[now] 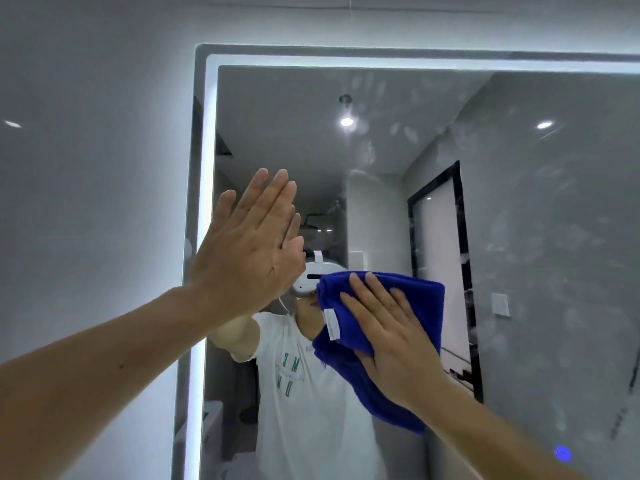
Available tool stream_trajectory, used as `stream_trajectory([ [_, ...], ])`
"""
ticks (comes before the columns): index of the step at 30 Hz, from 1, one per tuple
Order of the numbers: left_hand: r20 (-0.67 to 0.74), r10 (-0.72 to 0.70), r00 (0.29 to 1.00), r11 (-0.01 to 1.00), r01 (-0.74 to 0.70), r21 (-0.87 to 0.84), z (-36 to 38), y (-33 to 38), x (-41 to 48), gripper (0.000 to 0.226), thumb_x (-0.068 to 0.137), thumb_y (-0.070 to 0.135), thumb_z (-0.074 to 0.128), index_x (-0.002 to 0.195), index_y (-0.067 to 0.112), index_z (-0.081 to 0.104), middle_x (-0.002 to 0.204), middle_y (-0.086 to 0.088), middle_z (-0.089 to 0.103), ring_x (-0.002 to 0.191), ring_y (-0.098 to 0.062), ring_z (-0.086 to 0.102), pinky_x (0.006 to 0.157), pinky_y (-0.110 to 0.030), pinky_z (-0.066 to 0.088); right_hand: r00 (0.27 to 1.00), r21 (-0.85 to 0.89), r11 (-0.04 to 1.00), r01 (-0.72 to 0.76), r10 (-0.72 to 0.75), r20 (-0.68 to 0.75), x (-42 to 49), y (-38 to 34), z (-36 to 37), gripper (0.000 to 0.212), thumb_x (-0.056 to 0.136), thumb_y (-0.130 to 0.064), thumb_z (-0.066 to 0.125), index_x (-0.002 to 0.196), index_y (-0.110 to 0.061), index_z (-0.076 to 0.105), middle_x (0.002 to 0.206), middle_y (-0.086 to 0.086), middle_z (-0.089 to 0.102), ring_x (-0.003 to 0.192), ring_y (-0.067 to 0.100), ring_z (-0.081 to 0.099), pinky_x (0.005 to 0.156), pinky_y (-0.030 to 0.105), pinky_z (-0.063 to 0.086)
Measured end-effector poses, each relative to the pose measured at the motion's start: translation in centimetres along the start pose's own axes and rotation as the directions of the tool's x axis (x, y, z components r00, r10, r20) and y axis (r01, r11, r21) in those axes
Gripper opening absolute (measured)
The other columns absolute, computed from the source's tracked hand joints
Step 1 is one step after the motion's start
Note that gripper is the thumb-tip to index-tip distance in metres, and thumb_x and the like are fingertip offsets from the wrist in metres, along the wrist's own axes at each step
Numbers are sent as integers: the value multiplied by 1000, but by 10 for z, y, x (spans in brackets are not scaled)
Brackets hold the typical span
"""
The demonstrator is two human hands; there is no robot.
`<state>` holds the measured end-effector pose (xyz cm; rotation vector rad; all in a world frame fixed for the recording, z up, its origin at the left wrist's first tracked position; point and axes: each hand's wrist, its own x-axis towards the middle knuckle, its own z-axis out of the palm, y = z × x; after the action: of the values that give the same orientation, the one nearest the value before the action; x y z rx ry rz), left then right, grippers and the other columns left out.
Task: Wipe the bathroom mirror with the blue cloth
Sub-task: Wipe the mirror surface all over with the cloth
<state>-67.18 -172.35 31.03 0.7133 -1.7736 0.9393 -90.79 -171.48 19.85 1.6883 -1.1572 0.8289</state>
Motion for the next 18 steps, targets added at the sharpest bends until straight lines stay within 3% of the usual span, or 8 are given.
stream_trajectory([
  [5,-8,-67,998,998,67,-16,-4,-4,34,68,95,47,13,157,20,8,165,6,-2,150,-9,-11,121,-35,-8,993,49,996,-73,77,-92,103,27,-36,55,101,-37,36,153,-20,29,163,-3,18,151,13,5,122,34,0],
  [9,-2,-111,994,994,111,-17,-12,-14,53,70,93,52,11,157,25,4,164,10,-6,149,-7,-15,119,-33,-13,977,35,987,-157,161,-143,187,54,-65,54,103,-34,41,153,-24,25,163,-3,16,151,17,8,121,36,3],
  [13,10,-119,993,993,119,-7,-23,-25,61,73,90,55,9,157,26,0,164,11,-9,148,-6,-16,123,-40,-5,946,51,959,-277,282,-162,258,77,-100,54,104,-35,38,154,-21,22,164,-1,12,151,21,5,120,41,3],
  [16,-2,-112,994,994,112,-2,-28,-28,64,74,89,56,8,157,27,-1,163,12,-11,148,-6,-17,123,-42,-4,925,39,942,-332,333,-181,271,73,-98,56,104,-38,34,155,-19,20,164,2,9,151,23,3,120,42,2],
  [18,-22,-110,994,994,110,-5,-30,-30,67,74,89,57,8,157,28,-1,163,12,-12,148,-5,-18,123,-41,-6,935,18,960,-278,275,-226,247,63,-83,58,103,-43,32,155,-21,19,164,0,10,151,20,3,120,38,-1],
])
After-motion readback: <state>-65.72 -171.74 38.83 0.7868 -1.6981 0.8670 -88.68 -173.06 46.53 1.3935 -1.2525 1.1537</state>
